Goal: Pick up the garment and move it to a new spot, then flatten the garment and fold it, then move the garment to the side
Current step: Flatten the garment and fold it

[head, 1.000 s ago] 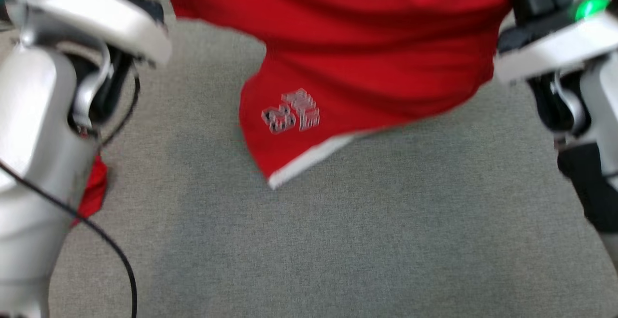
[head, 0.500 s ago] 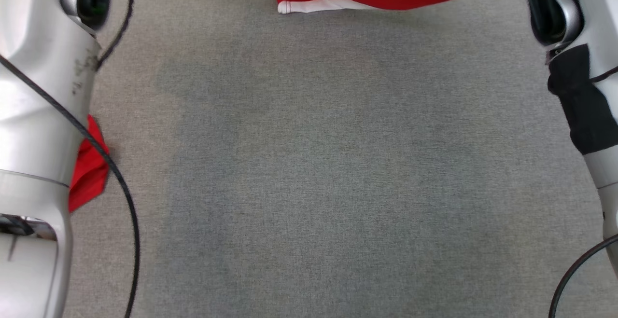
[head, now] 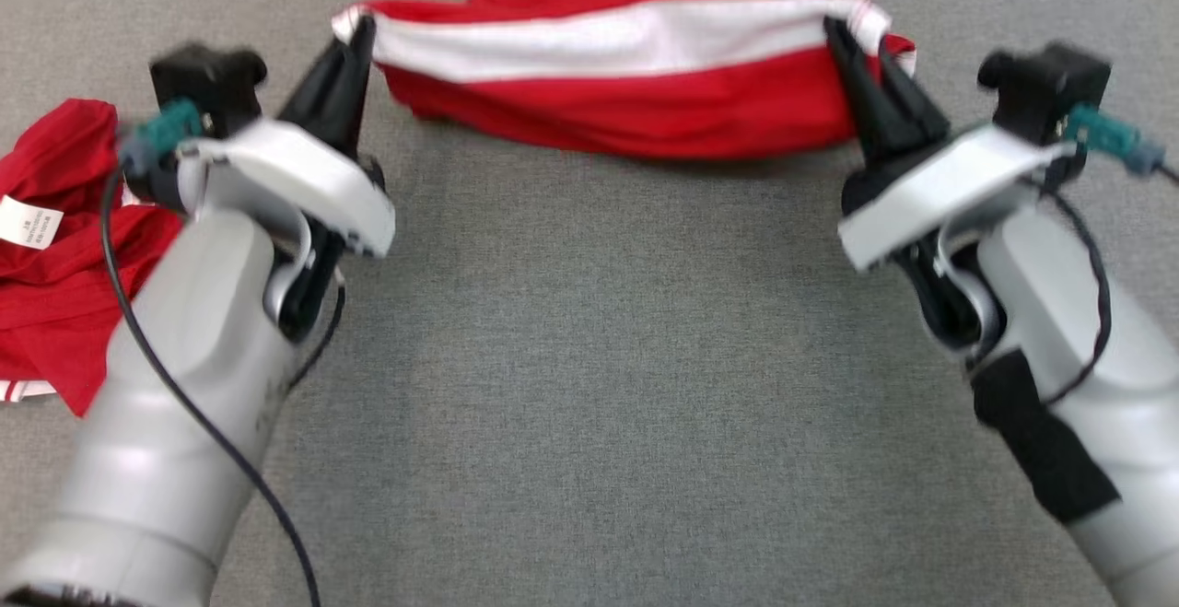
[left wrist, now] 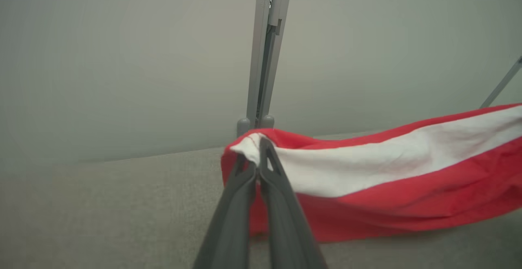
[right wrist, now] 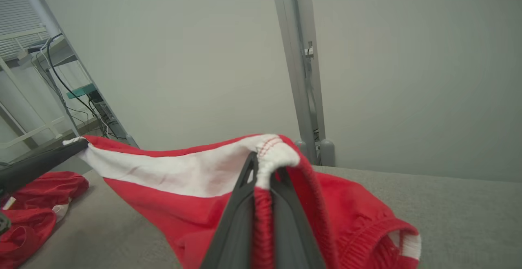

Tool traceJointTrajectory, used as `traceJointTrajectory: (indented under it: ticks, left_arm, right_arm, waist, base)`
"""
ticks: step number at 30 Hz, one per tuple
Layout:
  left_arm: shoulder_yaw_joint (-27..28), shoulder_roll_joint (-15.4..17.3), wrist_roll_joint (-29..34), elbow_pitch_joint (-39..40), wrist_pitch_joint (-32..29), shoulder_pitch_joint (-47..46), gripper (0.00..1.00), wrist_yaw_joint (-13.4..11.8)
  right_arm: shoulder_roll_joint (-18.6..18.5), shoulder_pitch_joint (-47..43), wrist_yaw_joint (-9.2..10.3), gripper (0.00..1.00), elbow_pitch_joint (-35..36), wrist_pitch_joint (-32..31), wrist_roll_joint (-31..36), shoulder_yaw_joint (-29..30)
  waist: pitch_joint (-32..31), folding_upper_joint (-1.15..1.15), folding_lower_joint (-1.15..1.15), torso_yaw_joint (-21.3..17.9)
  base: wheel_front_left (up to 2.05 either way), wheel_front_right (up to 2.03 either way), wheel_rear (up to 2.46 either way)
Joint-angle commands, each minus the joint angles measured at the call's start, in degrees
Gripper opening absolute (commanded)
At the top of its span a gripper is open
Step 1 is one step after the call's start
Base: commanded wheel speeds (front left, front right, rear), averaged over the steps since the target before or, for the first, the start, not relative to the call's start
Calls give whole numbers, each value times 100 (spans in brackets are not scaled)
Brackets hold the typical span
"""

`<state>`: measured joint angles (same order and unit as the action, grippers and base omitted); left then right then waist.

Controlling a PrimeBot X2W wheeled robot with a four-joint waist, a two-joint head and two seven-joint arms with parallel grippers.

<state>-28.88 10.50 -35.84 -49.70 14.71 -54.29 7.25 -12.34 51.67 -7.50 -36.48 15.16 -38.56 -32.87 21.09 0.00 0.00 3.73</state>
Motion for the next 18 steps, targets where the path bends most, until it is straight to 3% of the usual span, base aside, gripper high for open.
traceJointTrajectory:
  ticks: [1,5,6,9,18]
  left_arm:
    - [18,74,14,101,28,107,0,13]
    - [122,329,73,1041,45,1171,0,-161]
    - [148,568,114,1575,47,1780,0,-312]
    - [126,861,59,2524,-187,2667,0,-574]
    - [69,1594,-218,5497,-1574,4921,0,-1750]
  right_arm:
    - [-54,-125,2,0,102,8,-53,21]
    - [-332,-1030,2,0,825,9,-377,-295]
    - [-477,-1404,2,0,1092,9,-525,-411]
    - [-678,-1923,2,0,1341,8,-600,-540]
    - [-1051,-3117,2,0,1557,-6,-669,-821]
  waist:
    - [-43,0,0,-7]
    - [-179,0,0,-27]
    - [-330,0,0,-79]
    - [-519,0,0,-84]
    - [-1072,0,0,3]
  base:
    - [0,0,0]
    - [0,0,0]
    - [0,0,0]
    - [0,0,0]
    - [0,0,0]
